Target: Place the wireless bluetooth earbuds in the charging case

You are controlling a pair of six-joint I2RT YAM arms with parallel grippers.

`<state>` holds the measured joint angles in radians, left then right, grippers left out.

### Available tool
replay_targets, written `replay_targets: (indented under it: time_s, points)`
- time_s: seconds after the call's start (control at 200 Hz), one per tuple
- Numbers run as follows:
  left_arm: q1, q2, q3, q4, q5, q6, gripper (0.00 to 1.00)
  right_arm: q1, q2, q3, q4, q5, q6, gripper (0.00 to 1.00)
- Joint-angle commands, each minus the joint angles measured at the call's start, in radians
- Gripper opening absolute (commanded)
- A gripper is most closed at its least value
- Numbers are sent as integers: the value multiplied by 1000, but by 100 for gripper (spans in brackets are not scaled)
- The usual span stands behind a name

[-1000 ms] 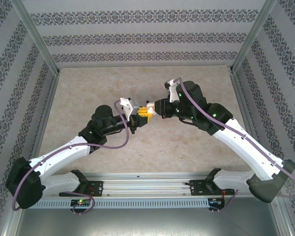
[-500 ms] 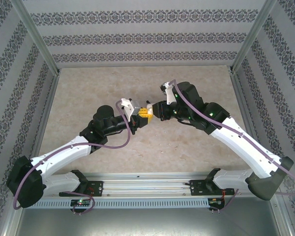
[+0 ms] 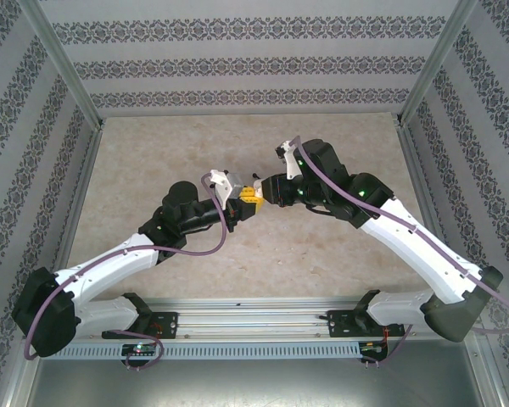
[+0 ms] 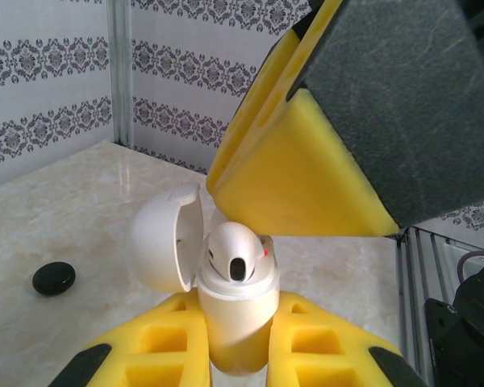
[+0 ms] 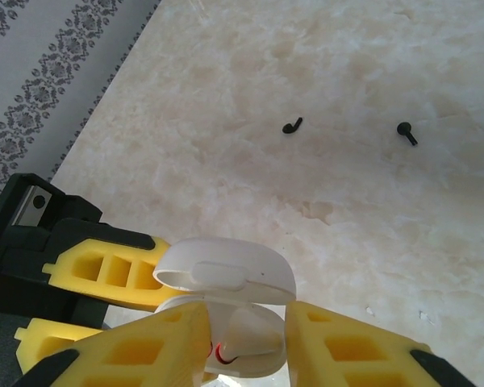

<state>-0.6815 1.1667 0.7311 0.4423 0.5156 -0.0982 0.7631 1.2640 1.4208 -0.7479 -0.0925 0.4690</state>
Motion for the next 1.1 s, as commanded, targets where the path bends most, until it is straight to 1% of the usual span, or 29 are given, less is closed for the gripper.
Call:
replay_targets:
  time_s: [0.0, 0.315, 0.44, 0.525, 0.654, 0.804, 0.969, 1.094]
  points:
    - [-16, 10, 45, 61, 6, -3, 0, 24, 21, 38, -22, -99, 16, 35]
    - [-16, 5, 40, 58, 4, -9, 0, 12, -10, 87, -31, -98, 74, 41]
    - [-16, -2, 43, 40, 11, -8, 0, -25, -38, 83, -8, -160, 123, 42]
    - [-17, -7, 43, 31, 14, -5, 0, -47, -61, 75, 8, -179, 146, 42]
    - [-16, -18, 50, 6, 31, 0, 0, -108, -80, 48, 25, -238, 167, 43]
    - [-16, -30, 59, -28, 60, 8, 0, -172, -81, 40, 34, -307, 177, 43]
    - [-17, -31, 66, -37, 99, 6, 0, -246, -52, 40, 47, -420, 187, 42]
    - [-17, -29, 69, -26, 120, 4, 0, -275, -31, 31, 64, -454, 201, 41]
